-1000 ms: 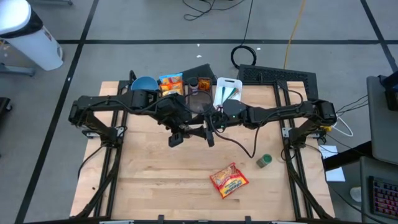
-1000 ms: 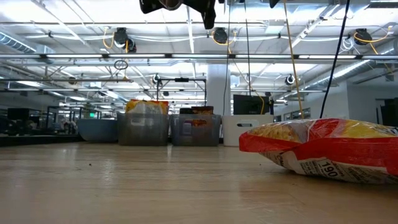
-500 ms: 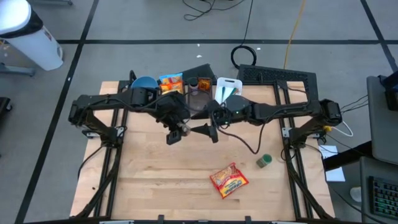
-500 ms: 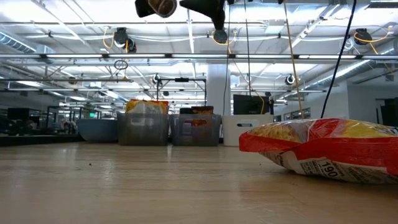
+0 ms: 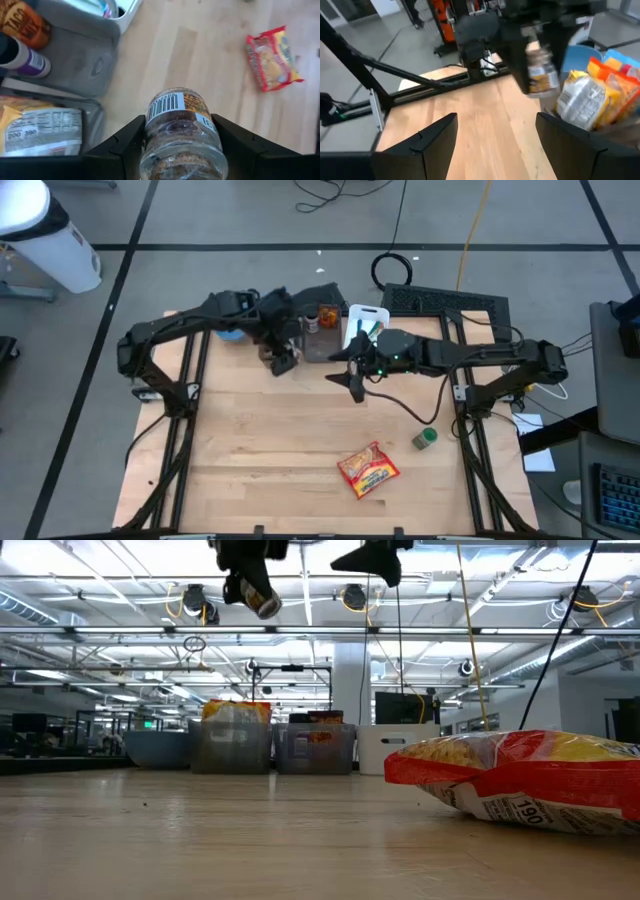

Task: Pick & Place Food Item
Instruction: Put the brown seasoning bottle into the right black bin

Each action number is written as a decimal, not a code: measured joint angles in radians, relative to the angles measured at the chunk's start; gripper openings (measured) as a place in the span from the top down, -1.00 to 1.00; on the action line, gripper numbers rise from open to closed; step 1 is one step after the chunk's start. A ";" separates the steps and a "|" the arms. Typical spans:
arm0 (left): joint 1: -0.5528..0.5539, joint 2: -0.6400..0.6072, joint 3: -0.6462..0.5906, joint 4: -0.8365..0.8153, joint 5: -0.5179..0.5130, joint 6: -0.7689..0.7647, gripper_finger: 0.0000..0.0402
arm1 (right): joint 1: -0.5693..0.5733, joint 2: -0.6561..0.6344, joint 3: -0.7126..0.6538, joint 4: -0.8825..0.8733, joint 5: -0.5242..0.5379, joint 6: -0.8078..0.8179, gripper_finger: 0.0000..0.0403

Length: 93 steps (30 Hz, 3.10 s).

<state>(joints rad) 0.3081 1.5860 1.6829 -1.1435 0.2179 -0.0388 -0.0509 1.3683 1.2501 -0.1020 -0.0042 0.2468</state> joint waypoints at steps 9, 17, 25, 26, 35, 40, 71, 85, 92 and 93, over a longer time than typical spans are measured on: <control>0.097 0.208 0.169 -0.044 -0.017 0.134 0.00 | 0.017 -0.033 -0.139 0.102 0.007 0.118 -0.31; 0.192 0.424 0.472 -0.176 -0.049 0.237 0.00 | 0.094 -0.172 -0.420 0.342 0.154 0.298 -0.30; 0.218 0.607 0.651 -0.287 -0.093 0.289 0.00 | 0.148 -0.271 -0.580 0.458 0.290 0.406 -0.30; 0.217 0.624 0.661 -0.289 -0.096 0.290 0.00 | 0.151 -0.274 -0.582 0.459 0.292 0.406 -0.30; 0.200 0.704 0.669 -0.277 -0.135 0.285 0.00 | 0.142 -0.275 -0.585 0.457 0.292 0.397 -0.30; 0.184 0.716 0.669 -0.225 -0.172 0.288 0.00 | 0.140 -0.275 -0.585 0.457 0.292 0.392 -0.30; 0.117 0.783 0.663 -0.166 -0.220 0.332 0.00 | 0.137 -0.275 -0.585 0.448 0.294 0.394 -0.30; 0.107 0.868 0.662 -0.140 -0.211 0.271 0.00 | 0.137 -0.275 -0.585 0.423 0.293 0.411 -0.30; 0.123 0.902 0.662 -0.107 -0.152 0.217 0.00 | 0.137 -0.274 -0.585 0.421 0.292 0.414 -0.30; 0.123 0.905 0.662 -0.111 -0.149 0.213 0.00 | 0.137 -0.275 -0.585 0.420 0.292 0.415 -0.30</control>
<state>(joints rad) 0.4314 2.4906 2.3447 -1.2547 0.0694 0.1744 0.0864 1.0937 0.6655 0.3183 0.2882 0.6617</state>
